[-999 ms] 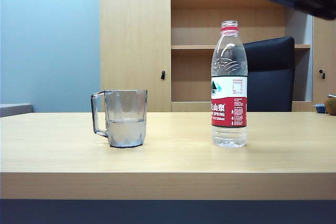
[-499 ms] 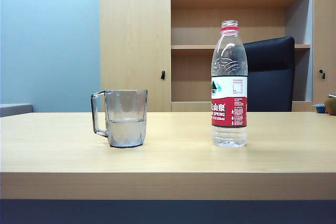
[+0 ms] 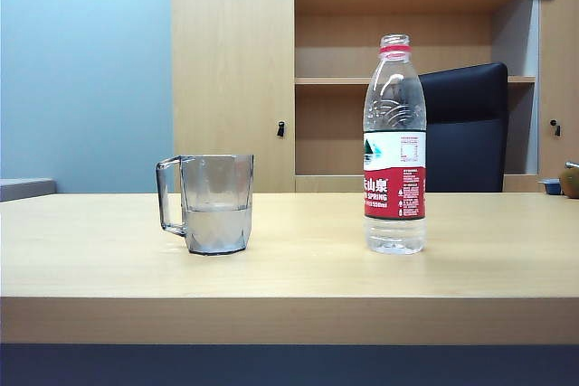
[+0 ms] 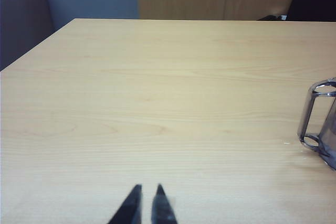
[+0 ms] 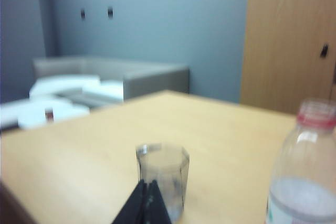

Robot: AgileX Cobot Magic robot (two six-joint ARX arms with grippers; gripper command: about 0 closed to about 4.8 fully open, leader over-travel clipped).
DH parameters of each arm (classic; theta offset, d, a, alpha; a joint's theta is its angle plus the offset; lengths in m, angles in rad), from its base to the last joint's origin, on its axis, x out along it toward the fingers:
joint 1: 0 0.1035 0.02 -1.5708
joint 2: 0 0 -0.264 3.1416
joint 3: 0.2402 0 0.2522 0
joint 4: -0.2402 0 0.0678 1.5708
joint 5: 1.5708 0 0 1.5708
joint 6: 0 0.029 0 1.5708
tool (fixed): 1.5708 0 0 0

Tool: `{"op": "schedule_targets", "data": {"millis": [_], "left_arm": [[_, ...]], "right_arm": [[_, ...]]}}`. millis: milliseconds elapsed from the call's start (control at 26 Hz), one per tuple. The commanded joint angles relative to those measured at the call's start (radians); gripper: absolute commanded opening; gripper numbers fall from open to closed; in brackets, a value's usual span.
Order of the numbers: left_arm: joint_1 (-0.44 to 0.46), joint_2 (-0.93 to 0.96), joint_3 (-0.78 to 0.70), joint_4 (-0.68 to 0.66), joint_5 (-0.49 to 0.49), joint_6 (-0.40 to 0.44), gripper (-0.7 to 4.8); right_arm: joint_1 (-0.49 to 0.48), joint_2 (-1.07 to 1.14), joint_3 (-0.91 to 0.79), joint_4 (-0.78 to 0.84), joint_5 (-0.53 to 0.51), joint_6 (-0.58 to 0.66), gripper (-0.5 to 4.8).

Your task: Pick up the mineral water bottle on the table and pour water into the mug until it's half full.

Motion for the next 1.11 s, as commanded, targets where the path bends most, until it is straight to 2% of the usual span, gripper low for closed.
{"op": "schedule_targets", "data": {"millis": [38, 461, 499, 576, 653, 691, 730, 768, 883, 960, 1114], "left_arm": [[0.000, 0.001, 0.004, 0.003, -0.003, -0.008, 0.30], [0.001, 0.001, 0.004, 0.001, -0.004, -0.008, 0.30], [0.001, 0.001, 0.004, 0.001, -0.003, -0.008, 0.30], [0.001, 0.001, 0.004, 0.000, -0.004, -0.008, 0.30], [0.000, 0.001, 0.004, 0.000, -0.004, -0.008, 0.30], [0.000, 0.001, 0.004, -0.003, -0.004, -0.008, 0.30], [0.000, 0.001, 0.004, -0.003, -0.001, -0.008, 0.30], [0.000, 0.001, 0.004, -0.004, 0.003, -0.008, 0.30], [0.000, 0.001, 0.004, -0.007, 0.002, -0.008, 0.30], [0.000, 0.001, 0.004, -0.006, 0.004, -0.007, 0.30], [0.000, 0.001, 0.004, -0.006, 0.004, -0.007, 0.30]], "right_arm": [[0.000, -0.002, 0.005, -0.102, 0.002, -0.009, -0.05], [0.000, -0.027, 0.004, -0.377, 0.001, -0.010, -0.04], [-0.016, -0.077, 0.003, -0.428, 0.043, -0.011, -0.05], [-0.071, -0.146, 0.003, -0.483, 0.039, -0.011, -0.05], [-0.162, -0.252, 0.003, -0.568, -0.027, -0.009, -0.05], [-0.271, -0.357, 0.003, -0.630, -0.105, -0.009, -0.04], [-0.348, -0.422, 0.003, -0.666, -0.143, -0.009, -0.05], [-0.472, -0.529, 0.003, -0.724, -0.180, -0.009, -0.05], [-0.663, -0.670, 0.003, -0.792, -0.228, 0.003, -0.04], [-0.776, -0.733, 0.003, -0.832, -0.256, 0.002, -0.04], [-0.877, -0.797, -0.002, -0.940, -0.256, 0.001, -0.05]]}}
